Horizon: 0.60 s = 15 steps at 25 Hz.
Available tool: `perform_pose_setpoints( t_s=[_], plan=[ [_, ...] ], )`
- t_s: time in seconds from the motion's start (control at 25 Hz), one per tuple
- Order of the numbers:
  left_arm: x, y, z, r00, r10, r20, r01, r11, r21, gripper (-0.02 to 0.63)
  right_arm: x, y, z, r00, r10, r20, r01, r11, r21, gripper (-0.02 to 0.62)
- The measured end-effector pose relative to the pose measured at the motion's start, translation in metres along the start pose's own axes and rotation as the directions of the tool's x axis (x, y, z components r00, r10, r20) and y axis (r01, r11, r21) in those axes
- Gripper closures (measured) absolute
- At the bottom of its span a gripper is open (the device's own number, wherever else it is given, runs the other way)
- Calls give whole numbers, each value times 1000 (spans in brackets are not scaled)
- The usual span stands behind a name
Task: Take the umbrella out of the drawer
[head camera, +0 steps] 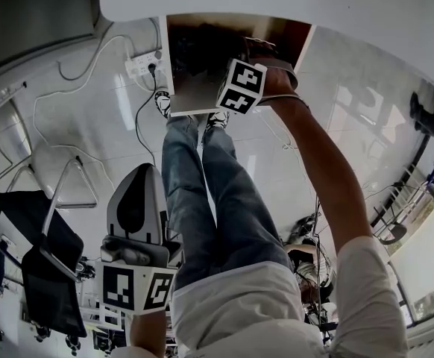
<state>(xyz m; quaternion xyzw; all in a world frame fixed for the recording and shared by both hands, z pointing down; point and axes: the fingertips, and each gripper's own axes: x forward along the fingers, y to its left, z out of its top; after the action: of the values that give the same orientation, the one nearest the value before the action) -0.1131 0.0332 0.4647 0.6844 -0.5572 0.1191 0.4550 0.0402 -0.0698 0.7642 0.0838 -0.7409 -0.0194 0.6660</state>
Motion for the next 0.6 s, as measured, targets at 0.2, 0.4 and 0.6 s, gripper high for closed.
perform_pose_setpoints(
  t_s=[0.2, 0.4, 0.6],
  plan=[
    [-4, -1, 0, 1000, -3, 11, 3, 1000, 3, 589, -7, 1, 0, 1000, 2, -2, -2, 1000, 11, 344],
    [-6, -3, 1, 1000, -9, 11, 9, 1000, 6, 589, -13, 2, -2, 1000, 13, 2, -13, 1000, 21, 345],
    [-7, -4, 2, 1000, -13, 15, 13, 1000, 12, 589, -17, 2, 0, 1000, 13, 11, -13, 999, 38, 345]
  ],
)
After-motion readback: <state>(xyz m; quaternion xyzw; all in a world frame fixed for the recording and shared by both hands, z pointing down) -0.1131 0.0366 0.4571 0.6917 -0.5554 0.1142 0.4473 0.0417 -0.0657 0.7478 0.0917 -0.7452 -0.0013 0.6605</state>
